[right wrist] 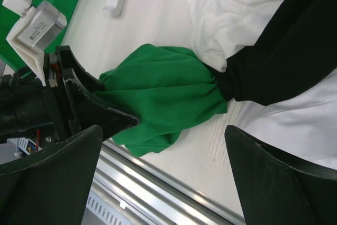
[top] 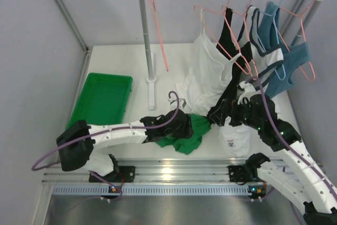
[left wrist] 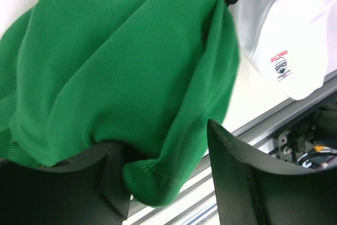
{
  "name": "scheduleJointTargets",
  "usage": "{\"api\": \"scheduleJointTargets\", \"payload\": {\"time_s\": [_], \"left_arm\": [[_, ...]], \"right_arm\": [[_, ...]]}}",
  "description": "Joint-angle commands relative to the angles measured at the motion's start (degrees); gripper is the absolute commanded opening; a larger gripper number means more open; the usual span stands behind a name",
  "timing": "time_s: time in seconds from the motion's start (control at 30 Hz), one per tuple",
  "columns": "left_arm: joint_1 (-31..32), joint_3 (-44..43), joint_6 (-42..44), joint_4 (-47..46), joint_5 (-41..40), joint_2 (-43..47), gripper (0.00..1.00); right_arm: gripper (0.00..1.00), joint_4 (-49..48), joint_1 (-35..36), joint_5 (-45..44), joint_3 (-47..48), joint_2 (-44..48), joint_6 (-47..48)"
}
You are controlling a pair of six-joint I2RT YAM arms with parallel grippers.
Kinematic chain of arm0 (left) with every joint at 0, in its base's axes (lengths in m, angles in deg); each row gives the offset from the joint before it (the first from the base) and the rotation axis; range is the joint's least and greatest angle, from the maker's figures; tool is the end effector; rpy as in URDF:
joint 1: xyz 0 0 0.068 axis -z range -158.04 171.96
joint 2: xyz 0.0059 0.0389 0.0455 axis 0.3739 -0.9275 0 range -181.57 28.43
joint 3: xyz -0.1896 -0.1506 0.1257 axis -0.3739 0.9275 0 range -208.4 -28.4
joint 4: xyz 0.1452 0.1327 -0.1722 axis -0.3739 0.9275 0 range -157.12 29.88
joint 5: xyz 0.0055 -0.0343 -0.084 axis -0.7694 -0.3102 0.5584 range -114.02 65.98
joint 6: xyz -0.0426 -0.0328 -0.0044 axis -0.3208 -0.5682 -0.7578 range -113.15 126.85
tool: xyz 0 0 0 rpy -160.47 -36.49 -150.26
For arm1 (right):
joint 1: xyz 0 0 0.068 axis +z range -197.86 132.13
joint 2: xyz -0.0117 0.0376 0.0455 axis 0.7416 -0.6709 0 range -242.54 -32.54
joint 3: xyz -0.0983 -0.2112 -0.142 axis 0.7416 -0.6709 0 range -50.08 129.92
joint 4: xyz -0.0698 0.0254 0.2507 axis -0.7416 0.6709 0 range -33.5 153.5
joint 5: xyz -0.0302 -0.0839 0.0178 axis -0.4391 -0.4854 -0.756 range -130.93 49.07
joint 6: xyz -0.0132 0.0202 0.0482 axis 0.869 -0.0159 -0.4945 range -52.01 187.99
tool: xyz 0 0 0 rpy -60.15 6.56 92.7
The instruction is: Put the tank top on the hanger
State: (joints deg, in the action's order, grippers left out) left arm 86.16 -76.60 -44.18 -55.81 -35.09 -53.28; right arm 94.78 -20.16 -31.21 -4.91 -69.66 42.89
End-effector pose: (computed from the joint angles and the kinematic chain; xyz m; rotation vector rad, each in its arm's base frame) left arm 0.1353 -0.2641 0.2128 0.1841 2.4591 -0.7381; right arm 0.1194 0.0695 0.3116 -0.1556 2.1705 0.7209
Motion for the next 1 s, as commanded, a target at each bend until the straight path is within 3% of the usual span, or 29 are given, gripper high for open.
{"api": "scheduleJointTargets", "payload": {"time_s": [0.0, 0.07, 0.13, 0.23, 0.4, 0.6, 0.7, 0.83, 0.97], "left_arm": [[0.04, -1.11, 0.31, -7.27, -1.14, 2.69, 0.60], [-0.22, 0.21, 0.66, -5.25, -2.72, 4.62, 0.64], [-0.31, 1.61, 0.93, -2.72, -5.01, 7.79, 0.66], [-1.19, 4.25, -0.12, 0.54, -6.86, 12.44, 0.67], [-2.94, 6.90, -0.92, 6.42, -9.58, 17.99, 0.68], [-3.21, 8.82, -7.41, 20.04, -15.12, 23.08, 0.63], [-3.21, 11.45, -10.58, 25.05, -15.65, 27.91, 0.61], [-3.30, 15.06, -12.52, 27.62, -14.86, 33.62, 0.59], [-3.21, 18.58, -12.08, 24.46, -11.78, 35.05, 0.59]], "right_arm": [[1.00, -1.10, 2.17, -0.75, -0.78, 0.74, -1.35], [1.00, -1.37, 3.84, -2.15, -1.48, 0.56, -1.96], [1.00, -1.72, 8.49, -4.60, -1.84, -0.05, -3.54], [1.00, -2.33, 18.33, -15.04, -1.75, -1.89, -7.06], [0.98, -3.47, 30.03, -22.10, -1.40, -5.50, -12.77], [0.83, -5.06, 44.24, -29.48, -2.27, -11.11, -22.17], [0.81, -6.02, 51.02, -33.70, -3.15, -15.42, -28.67], [0.79, -9.98, 55.79, -35.03, -4.39, -20.70, -34.39], [0.74, -12.26, 57.11, -35.64, -2.99, -28.86, -37.29]]}}
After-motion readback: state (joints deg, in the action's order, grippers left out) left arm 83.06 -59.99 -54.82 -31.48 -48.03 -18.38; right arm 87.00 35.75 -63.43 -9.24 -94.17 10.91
